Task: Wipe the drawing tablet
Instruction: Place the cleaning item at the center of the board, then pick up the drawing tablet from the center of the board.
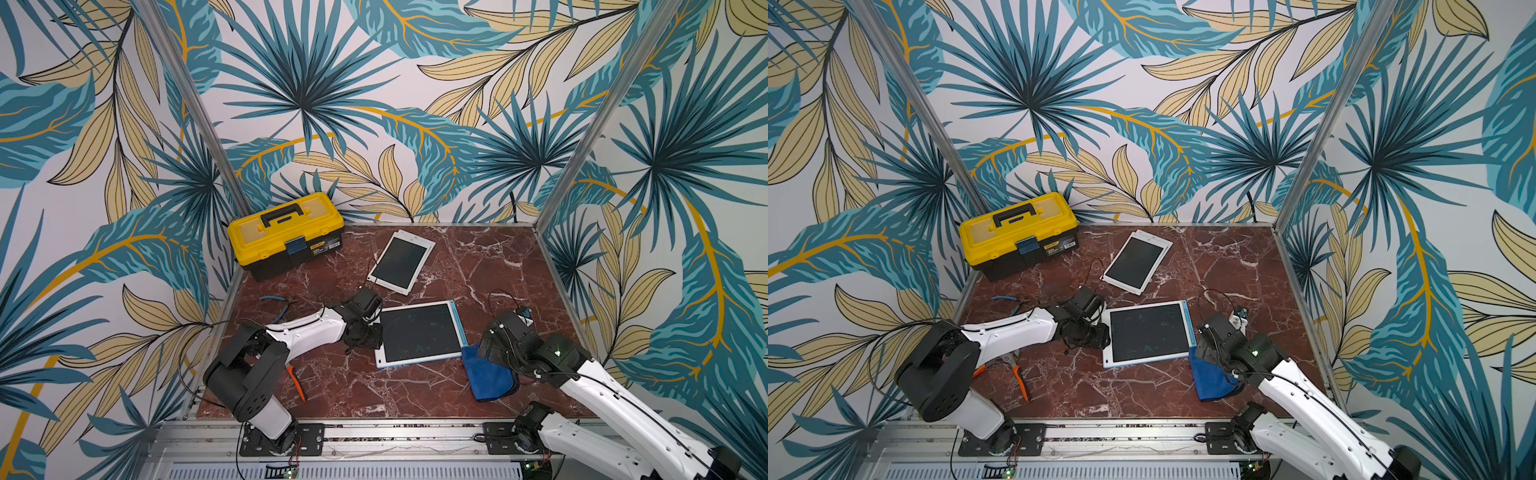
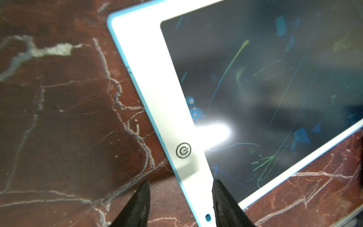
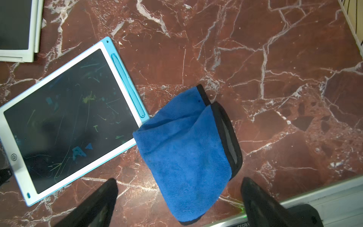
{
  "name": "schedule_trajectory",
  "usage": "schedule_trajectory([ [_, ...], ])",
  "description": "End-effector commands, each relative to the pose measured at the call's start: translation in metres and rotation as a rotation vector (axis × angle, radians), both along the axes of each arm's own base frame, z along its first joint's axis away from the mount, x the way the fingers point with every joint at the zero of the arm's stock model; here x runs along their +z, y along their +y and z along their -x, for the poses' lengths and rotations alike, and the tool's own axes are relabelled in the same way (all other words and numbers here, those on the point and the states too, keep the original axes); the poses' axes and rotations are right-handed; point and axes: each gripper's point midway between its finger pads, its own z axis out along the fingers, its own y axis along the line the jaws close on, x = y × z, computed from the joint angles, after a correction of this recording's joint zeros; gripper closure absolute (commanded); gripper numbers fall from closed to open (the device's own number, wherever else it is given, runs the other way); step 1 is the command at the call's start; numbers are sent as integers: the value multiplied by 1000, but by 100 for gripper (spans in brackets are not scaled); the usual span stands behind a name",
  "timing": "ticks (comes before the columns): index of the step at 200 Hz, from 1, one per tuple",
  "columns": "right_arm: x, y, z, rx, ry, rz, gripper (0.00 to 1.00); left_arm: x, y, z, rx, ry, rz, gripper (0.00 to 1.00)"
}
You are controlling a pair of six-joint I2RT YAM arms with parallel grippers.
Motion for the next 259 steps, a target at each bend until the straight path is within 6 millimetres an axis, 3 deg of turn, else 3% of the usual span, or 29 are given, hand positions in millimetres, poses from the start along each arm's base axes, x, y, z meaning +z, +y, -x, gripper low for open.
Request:
schedule_trajectory([
  [1, 9, 24, -25, 135, -43, -2, 1, 4, 5, 0, 20, 11, 24, 46],
  [26, 14, 51, -64, 246, -65, 39, 1, 6, 3, -9, 43, 28, 80, 46],
  [38, -1, 56, -86, 264, -34, 33, 1, 10, -4, -15, 55, 36, 156, 46],
  [63, -40, 72, -125, 279, 29, -196, 8, 10, -12, -27, 98, 68, 269, 46],
  [89, -67, 75, -145, 296, 133, -300, 9, 8, -15, -30, 114, 93, 302, 46],
  [113, -84, 71, -150, 292, 190, -423, 9, 0, -14, -27, 130, 147, 336, 46],
  [152, -106, 66, -141, 306, 289, -520, 9, -17, -5, -15, 143, 194, 312, 46],
  [188, -119, 95, -129, 364, 330, -729, 9, -27, -4, -13, 141, 222, 307, 45],
  [221, -114, 116, -124, 397, 309, -880, 11, -26, -6, -19, 131, 212, 309, 46],
  [259, -76, 145, -136, 478, 185, -1070, 13, -41, -3, -23, 130, 224, 289, 46],
])
